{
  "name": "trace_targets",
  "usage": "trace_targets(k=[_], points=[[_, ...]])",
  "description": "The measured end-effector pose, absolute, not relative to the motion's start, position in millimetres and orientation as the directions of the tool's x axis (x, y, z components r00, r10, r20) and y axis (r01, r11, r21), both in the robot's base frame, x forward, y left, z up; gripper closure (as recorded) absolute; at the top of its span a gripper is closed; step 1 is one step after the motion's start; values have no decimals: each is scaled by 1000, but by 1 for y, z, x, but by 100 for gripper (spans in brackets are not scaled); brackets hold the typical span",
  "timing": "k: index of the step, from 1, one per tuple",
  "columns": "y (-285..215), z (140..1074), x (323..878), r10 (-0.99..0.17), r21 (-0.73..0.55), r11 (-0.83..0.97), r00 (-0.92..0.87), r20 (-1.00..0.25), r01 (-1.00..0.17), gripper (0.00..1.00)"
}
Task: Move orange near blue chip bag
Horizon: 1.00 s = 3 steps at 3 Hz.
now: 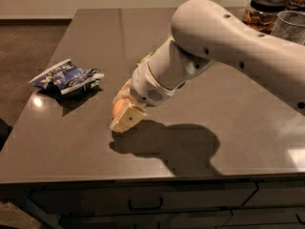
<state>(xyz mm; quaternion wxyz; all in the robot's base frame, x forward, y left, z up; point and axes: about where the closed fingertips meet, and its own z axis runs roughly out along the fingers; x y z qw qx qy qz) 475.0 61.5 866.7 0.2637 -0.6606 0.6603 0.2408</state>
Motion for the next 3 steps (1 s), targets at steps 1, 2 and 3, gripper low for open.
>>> trace_targets(k=[1,2,3], points=[[82,866,493,-698,-50,10,29,-716,-999,100],[90,871,502,-657,-87,45,36,-753,-995,100],[97,874,506,-621,-129,92,45,-783,-987,100]])
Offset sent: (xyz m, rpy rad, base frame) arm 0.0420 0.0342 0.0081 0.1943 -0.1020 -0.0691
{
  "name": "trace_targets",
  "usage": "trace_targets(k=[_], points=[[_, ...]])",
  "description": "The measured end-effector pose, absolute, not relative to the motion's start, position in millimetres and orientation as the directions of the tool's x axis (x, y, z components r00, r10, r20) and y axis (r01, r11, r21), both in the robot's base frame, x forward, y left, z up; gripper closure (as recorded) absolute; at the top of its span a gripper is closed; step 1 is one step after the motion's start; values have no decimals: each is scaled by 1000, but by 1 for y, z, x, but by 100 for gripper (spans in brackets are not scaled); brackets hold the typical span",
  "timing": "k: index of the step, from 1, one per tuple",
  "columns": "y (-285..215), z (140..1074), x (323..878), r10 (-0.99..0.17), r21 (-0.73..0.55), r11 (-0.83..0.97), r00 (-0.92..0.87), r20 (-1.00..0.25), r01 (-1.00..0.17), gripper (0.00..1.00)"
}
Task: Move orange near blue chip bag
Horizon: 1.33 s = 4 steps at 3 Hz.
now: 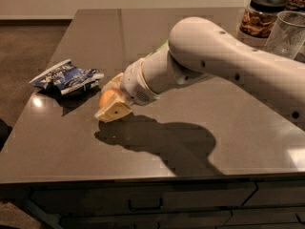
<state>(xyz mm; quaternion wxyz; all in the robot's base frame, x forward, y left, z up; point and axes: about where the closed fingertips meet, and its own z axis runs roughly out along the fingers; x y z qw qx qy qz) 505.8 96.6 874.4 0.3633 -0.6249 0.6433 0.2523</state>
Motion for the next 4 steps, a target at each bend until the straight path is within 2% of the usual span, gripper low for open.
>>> trace_targets(k=[1,3,4], points=[[112,869,521,-590,-156,165,29,-807,-974,100],[137,861,539,-580,-147,190,10,-815,-971,99],[144,858,547,-589,-140,191,0,-808,-972,86]])
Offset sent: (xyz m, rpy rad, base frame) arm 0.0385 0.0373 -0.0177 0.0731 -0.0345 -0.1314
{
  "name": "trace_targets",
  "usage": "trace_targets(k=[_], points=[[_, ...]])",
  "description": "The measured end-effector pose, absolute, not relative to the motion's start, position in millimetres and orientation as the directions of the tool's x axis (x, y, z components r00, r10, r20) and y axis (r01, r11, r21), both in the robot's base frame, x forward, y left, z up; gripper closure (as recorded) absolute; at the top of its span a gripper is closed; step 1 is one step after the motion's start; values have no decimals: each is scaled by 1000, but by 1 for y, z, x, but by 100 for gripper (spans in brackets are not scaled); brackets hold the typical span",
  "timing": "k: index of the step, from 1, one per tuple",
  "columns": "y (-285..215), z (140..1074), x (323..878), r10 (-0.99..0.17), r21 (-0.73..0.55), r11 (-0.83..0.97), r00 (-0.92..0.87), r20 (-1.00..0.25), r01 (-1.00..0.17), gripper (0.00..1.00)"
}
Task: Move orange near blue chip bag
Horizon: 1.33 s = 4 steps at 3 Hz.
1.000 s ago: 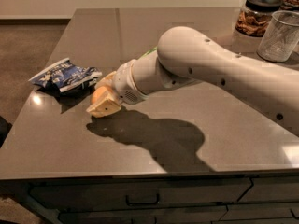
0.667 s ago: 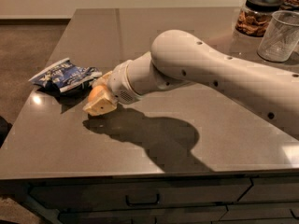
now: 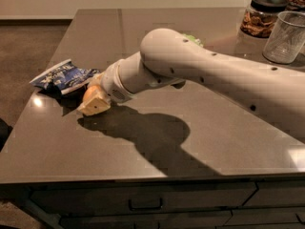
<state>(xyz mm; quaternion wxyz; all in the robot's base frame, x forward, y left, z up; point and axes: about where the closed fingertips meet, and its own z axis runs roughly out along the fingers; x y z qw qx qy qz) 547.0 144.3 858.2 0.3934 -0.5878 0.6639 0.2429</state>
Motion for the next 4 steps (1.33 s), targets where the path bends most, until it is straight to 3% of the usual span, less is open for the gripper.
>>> trace_targets(k=[3,4], points=[[130,854,553,-589,-161,240,-11,-808,-957,16],[130,854,552,-590,-166,239,-7,-808,-957,0]])
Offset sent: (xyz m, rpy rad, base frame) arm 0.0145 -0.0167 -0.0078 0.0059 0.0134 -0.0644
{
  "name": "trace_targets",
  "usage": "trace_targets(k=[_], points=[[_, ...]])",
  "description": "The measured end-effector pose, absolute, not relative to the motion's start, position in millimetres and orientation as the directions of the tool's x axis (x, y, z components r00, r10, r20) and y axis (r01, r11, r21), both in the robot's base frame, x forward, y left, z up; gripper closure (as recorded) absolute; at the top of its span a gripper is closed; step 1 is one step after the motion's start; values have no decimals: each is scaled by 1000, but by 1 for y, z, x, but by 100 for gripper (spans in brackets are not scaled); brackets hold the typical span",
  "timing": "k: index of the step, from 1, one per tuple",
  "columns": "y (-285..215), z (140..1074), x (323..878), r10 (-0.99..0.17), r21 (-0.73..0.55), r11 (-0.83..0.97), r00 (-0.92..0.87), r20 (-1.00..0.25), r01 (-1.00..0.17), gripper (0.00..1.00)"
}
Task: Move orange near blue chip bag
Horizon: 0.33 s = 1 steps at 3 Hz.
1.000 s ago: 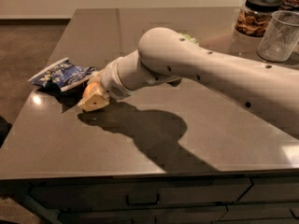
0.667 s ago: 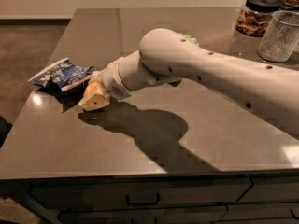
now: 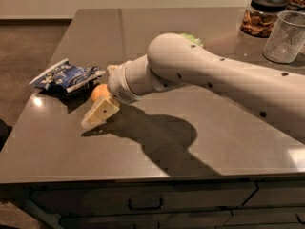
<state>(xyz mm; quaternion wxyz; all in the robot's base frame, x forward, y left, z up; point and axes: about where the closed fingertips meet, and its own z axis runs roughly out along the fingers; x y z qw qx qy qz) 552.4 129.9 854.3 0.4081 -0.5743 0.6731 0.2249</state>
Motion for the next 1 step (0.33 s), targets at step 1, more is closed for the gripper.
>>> trace_targets(k=[1], points=[[130,854,552,-590,-166,239,-7,-808,-957,0]])
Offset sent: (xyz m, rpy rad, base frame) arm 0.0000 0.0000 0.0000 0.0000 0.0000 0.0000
